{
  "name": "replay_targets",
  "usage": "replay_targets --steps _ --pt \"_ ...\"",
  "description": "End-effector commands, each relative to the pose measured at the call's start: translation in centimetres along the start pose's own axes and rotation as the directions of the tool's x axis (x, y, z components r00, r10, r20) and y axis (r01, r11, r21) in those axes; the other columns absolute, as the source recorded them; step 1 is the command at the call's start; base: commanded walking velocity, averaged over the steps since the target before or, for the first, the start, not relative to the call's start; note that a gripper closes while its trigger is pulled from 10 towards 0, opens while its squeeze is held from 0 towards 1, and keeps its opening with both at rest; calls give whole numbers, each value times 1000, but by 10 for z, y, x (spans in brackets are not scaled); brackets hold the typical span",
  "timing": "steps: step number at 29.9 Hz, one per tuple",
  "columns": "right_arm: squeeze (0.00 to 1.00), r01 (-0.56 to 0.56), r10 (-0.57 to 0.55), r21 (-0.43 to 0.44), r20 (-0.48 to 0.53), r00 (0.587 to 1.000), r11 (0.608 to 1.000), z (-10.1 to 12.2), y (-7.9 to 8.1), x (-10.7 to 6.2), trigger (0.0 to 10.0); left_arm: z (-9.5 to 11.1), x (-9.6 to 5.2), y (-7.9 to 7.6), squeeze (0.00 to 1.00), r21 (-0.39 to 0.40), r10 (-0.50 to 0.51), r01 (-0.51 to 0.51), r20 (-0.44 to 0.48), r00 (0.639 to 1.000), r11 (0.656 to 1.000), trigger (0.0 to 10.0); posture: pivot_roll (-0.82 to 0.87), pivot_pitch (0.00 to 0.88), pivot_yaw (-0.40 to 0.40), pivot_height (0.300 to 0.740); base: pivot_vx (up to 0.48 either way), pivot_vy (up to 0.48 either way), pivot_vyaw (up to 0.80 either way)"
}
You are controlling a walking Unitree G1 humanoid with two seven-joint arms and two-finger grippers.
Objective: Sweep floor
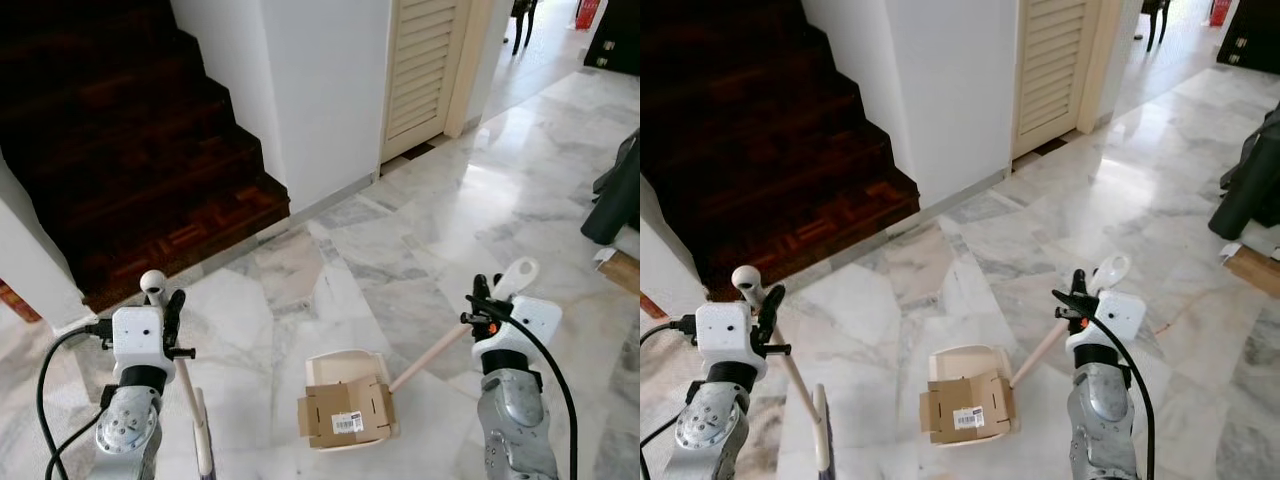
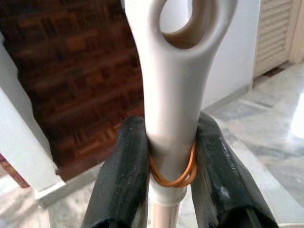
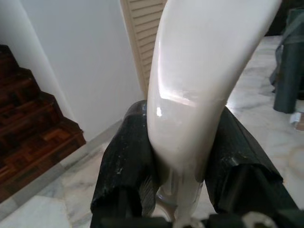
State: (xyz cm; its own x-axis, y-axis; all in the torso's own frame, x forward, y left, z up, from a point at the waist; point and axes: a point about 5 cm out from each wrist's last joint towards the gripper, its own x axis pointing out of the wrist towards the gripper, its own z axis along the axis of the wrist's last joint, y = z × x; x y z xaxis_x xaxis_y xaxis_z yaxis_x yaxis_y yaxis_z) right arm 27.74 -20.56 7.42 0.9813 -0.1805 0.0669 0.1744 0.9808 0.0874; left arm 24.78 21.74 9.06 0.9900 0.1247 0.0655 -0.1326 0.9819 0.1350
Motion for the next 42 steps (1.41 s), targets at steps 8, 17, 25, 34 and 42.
replay_targets --steps 8,17,25,34,42 --pt "0 -21 20 25 35 999 999 10 6 2 10000 12 0 4 0 17 7 -8 45 999 1000 10000 112 0 54 740 0 262 0" --pt "0 -15 14 40 28 1000 999 9 7 2 10000 16 4 5 0 22 4 -5 53 999 1000 10000 123 0 64 740 0 262 359" --pt "0 -10 10 17 33 999 1000 11 5 2 10000 17 4 5 0 24 0 -1 48 999 1000 10000 119 0 70 740 0 263 0" --pt "0 -18 17 30 31 999 999 12 7 2 10000 18 3 5 0 22 5 -6 47 999 1000 10000 127 0 64 740 0 259 292" --pt "0 -23 23 11 30 999 1000 13 7 2 10000 17 2 5 0 19 8 -9 43 999 1000 10000 128 0 64 740 0 259 65"
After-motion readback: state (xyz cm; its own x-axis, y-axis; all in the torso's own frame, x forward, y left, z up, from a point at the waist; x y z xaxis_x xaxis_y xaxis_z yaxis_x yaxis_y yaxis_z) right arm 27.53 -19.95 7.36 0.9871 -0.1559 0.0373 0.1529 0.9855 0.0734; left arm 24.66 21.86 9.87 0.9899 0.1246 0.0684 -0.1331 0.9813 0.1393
